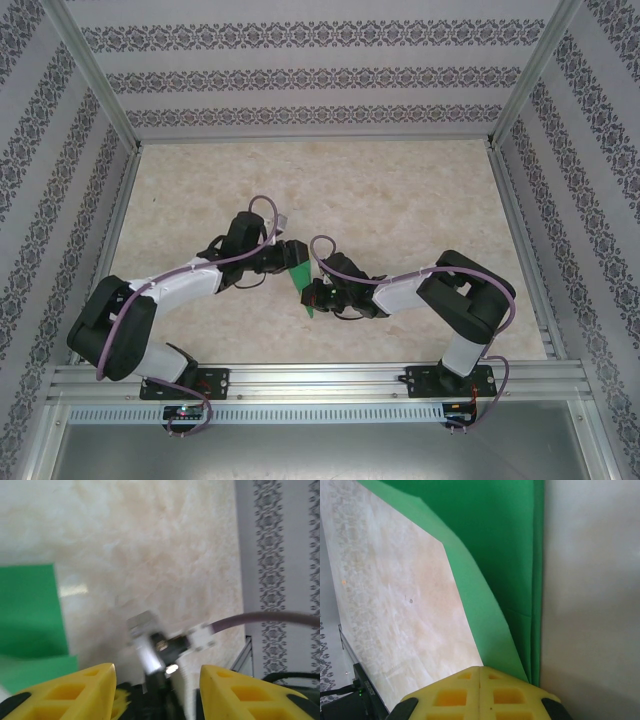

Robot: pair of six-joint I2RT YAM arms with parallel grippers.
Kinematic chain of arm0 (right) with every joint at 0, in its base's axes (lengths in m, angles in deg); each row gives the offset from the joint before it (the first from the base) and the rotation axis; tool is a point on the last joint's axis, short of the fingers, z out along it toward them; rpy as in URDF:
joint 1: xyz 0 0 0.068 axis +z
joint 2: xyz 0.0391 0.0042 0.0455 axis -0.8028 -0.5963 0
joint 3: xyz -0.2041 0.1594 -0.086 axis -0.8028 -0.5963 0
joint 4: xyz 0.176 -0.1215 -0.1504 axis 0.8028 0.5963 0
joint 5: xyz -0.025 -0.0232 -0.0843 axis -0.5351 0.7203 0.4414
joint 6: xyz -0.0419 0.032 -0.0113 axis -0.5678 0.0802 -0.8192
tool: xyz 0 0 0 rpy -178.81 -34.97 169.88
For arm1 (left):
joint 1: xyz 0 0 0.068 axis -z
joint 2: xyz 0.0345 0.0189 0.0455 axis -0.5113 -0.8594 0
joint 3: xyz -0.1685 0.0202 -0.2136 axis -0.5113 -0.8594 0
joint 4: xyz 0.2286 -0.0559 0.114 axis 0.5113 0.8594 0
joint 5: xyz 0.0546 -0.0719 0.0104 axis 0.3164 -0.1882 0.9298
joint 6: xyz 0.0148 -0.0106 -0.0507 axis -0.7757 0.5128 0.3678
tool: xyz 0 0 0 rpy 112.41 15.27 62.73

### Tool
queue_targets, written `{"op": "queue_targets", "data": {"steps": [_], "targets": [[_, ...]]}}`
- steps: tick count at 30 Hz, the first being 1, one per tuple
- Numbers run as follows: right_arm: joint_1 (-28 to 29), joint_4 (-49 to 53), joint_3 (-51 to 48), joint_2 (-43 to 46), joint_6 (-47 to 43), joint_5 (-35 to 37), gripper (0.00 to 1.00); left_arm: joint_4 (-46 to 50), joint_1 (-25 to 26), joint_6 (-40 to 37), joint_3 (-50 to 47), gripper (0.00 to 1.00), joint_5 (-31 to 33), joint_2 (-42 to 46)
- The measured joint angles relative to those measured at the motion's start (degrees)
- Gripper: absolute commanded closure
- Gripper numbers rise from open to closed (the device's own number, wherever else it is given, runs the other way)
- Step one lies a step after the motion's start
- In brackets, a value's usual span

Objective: Fold a paper plane with a square sheet of paper (pick it up from the middle)
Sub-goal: Fold the wing for the fifth time at the center of the table.

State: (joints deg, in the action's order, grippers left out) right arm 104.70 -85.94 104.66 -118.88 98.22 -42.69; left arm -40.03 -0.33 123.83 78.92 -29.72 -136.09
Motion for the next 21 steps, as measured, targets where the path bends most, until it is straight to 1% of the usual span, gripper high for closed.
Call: {"op": "queue_targets", "data": {"steps": [6, 14, 21], "targets": [[-0.07, 0.00, 0.09, -0.09, 0.02, -0.17, 1.00, -1.38, 0.00, -0.24, -4.22, 0.55, -0.35, -1.03], [-0.09, -0.02, 0.52, -0.55, 0.02, -0.59, 1.00, -5.57, -0.02, -1.44, -3.98, 0.56, -0.70, -7.61], [-0.09, -0.28, 0.57, -0.79, 0.02, -1.01, 1.00, -5.84, -0.02, -3.69, -2.36, 0.57, -0.20, -12.35]]}}
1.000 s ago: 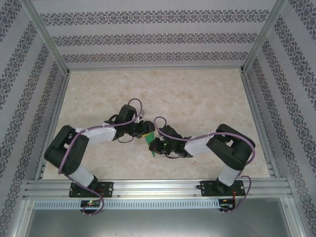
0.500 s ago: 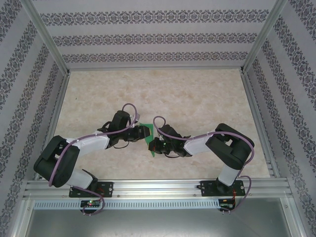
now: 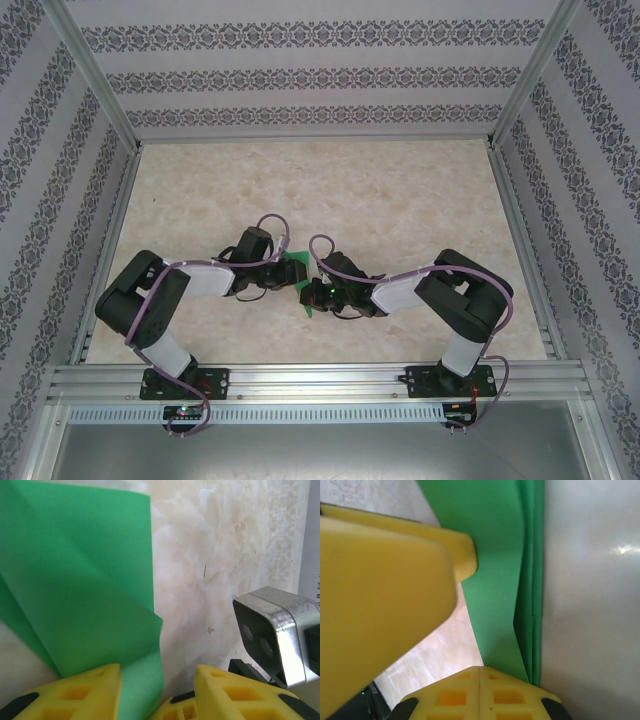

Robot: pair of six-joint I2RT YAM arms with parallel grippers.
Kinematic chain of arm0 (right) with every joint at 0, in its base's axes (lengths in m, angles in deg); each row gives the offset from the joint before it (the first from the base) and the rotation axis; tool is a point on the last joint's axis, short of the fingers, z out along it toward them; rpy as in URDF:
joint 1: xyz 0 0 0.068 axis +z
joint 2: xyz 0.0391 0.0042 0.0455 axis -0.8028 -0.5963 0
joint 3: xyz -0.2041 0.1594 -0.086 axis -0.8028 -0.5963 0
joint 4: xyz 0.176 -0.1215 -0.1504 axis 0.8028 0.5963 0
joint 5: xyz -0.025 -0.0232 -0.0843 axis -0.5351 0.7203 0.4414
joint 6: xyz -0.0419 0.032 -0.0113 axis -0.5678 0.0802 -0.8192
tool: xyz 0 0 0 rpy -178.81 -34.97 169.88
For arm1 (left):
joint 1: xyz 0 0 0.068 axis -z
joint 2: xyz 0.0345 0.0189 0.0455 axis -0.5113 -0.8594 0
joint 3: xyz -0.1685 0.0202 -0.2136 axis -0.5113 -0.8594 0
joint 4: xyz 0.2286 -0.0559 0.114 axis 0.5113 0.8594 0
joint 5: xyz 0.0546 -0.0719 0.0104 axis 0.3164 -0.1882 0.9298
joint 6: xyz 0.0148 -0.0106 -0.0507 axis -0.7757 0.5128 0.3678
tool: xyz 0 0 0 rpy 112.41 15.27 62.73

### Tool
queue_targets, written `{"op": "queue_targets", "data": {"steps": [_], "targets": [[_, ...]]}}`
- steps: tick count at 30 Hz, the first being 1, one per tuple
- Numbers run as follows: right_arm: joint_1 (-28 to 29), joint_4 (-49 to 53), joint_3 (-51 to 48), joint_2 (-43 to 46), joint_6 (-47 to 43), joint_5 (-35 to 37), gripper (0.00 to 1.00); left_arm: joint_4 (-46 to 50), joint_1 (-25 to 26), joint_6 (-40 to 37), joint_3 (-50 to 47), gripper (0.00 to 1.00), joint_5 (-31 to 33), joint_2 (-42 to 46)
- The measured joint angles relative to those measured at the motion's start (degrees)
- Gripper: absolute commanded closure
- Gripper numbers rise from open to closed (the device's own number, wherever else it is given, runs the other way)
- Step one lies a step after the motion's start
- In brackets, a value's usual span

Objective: Fold a paper plane with a square sheet of paper (pick it up from the middle)
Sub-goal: Fold the wing for the fifth time at the center of the table.

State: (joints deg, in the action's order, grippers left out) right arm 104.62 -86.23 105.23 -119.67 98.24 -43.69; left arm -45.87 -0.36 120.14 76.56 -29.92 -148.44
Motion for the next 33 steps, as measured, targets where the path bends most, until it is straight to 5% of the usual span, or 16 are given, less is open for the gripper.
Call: {"op": "queue_targets", "data": {"steps": [33], "targets": [[0.04, 1.99, 0.81, 0.07, -3.56, -0.35, 1.00, 7.15, -2.97, -0.04, 6.43, 0.57, -5.70, -4.94]]}}
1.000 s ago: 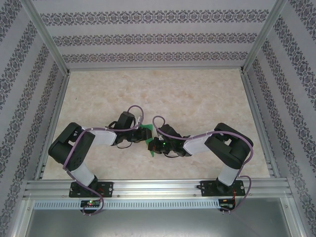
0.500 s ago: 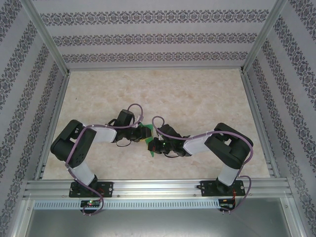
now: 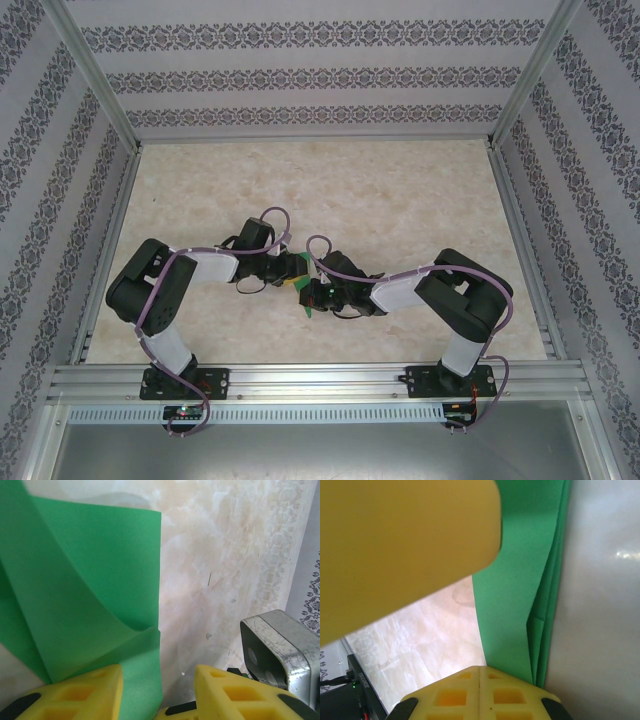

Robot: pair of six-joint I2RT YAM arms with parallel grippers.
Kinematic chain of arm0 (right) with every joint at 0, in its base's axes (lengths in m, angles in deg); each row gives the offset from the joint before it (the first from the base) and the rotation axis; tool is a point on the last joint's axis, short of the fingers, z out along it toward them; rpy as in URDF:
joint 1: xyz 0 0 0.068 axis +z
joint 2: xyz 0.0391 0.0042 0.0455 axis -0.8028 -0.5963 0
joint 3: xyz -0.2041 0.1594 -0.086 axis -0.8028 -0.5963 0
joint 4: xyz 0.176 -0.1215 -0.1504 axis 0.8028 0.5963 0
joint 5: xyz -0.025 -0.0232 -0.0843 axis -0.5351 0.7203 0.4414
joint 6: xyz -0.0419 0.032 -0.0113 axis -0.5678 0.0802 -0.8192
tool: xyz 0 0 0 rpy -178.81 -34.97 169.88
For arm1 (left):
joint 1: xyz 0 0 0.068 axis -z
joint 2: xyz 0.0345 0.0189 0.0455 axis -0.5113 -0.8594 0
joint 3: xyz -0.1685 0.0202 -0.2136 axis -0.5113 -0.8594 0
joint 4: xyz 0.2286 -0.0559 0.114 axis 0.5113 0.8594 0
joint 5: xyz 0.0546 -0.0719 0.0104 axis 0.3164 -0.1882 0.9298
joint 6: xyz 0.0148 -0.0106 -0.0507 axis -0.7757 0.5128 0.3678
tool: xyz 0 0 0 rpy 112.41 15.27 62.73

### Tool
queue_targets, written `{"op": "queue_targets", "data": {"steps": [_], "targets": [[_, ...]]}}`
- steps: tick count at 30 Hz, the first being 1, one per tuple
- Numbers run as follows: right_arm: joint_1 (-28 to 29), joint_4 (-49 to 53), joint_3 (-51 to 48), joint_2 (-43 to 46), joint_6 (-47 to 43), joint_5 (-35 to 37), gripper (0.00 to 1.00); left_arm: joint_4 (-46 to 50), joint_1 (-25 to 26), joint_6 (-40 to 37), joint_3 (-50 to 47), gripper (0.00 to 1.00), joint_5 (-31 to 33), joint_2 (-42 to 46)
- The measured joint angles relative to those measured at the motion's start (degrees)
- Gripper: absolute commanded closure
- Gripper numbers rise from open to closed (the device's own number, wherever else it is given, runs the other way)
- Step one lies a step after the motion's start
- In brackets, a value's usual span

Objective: Fold a paper plane with a square sheet of paper (pick it up from the middle)
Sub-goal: Fold the wing for the fifth time at the center of the table.

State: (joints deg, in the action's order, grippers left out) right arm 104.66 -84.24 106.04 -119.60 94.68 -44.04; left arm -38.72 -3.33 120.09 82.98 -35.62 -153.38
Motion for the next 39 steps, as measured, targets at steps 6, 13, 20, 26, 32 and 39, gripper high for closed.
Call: {"op": "queue_targets", "data": {"steps": [6, 13, 20, 26, 32, 39], "targets": [[0.00, 0.02, 0.00, 0.00, -0.17, -0.02, 1.00, 2.19, -0.02, 0.68, 1.60, 0.57, 0.07, -0.68], [0.00, 0.00, -0.02, 0.00, -0.35, 0.02, 1.00, 3.67, -0.15, 1.20, 3.04, 0.57, 0.04, -1.57], [0.00, -0.07, -0.02, 0.00, -0.35, 0.20, 1.00, 3.72, -0.70, 1.49, 3.65, 0.57, -0.63, -2.19], [0.00, -0.17, -0.02, -0.02, -0.35, 0.35, 1.00, 3.69, -1.90, 1.46, 5.53, 0.57, 0.55, -3.43], [0.00, -0.22, -0.02, -0.07, -0.33, 0.35, 1.00, 3.91, -2.73, 1.44, 6.99, 0.56, 2.56, -4.20], [0.00, -0.35, -0.07, -0.07, -0.33, 0.35, 1.00, 4.39, -3.67, 1.46, 7.69, 0.56, 0.52, -5.01]]}}
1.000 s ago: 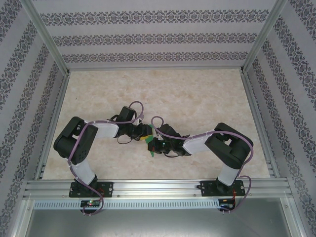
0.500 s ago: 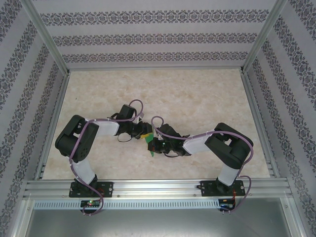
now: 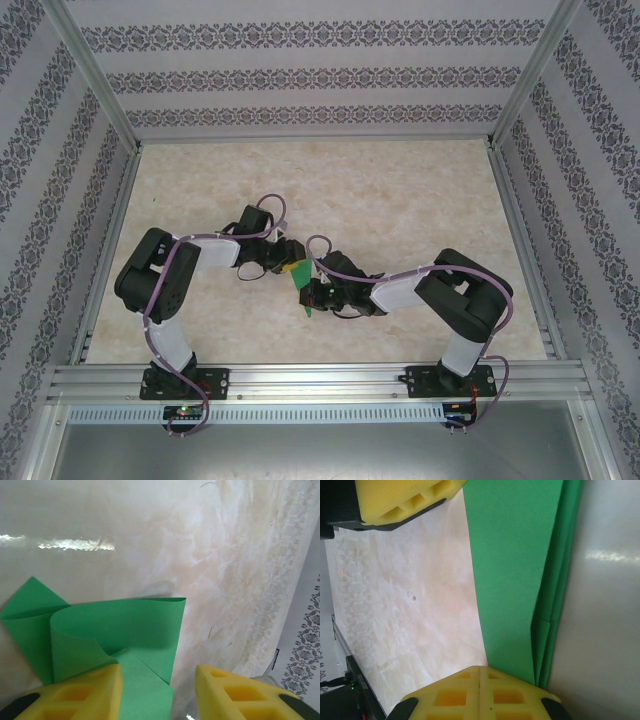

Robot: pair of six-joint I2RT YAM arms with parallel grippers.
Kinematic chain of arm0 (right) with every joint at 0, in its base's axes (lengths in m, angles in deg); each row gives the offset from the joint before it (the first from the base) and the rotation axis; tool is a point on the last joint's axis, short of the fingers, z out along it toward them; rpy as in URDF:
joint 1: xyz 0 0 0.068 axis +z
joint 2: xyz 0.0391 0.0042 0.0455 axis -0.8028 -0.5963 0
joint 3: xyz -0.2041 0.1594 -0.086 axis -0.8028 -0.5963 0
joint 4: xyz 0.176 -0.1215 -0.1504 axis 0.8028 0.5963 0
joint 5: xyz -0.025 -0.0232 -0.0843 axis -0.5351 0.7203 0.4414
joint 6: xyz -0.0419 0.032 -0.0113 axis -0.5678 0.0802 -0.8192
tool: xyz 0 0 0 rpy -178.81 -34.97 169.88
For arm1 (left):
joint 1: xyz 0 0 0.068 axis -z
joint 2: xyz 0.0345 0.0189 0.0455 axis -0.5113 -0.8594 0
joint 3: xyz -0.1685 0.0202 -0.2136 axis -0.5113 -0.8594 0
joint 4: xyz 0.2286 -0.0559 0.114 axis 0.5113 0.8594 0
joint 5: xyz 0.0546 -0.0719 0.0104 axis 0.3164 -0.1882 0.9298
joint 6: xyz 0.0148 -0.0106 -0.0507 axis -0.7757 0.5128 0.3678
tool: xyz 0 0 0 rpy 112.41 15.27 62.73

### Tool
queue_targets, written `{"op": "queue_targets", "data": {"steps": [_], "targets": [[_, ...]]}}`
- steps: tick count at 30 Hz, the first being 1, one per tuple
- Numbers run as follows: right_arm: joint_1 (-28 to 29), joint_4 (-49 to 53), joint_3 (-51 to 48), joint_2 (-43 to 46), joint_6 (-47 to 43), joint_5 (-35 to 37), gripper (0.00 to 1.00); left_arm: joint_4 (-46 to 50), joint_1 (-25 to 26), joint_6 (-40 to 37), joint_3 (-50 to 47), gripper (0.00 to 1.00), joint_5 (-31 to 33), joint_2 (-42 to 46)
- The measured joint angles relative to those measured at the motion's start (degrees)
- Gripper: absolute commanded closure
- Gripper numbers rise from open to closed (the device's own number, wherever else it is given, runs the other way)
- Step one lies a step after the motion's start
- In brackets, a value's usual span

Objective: Fold a paper plane with a square sheet of paper (pick it up from the middle)
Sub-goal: Fold the wing for the fifth time at the center of the table.

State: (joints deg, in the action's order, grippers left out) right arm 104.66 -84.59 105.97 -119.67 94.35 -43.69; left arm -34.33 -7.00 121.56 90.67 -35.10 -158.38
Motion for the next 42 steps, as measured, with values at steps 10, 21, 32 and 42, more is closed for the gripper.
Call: {"op": "queue_targets", "data": {"steps": [10, 21, 32, 42], "targets": [[0.00, -0.76, -0.37, 0.00, 0.02, 0.00, 1.00, 1.22, -3.26, -2.05, 5.57, 0.55, 2.67, -3.26], [0.00, -0.74, -0.37, -0.02, 0.00, -0.04, 1.00, 4.04, -6.25, -5.90, 11.82, 0.52, 4.37, -5.38], [-1.16, -0.70, 0.02, -0.55, -1.27, -2.78, 1.00, 8.09, -6.03, -8.13, 7.26, 0.73, 4.22, 11.34], [-1.55, 0.15, 0.52, -0.76, -3.91, -4.28, 1.00, 7.13, 0.57, -6.80, -3.89, 0.82, 1.90, 11.96]]}}
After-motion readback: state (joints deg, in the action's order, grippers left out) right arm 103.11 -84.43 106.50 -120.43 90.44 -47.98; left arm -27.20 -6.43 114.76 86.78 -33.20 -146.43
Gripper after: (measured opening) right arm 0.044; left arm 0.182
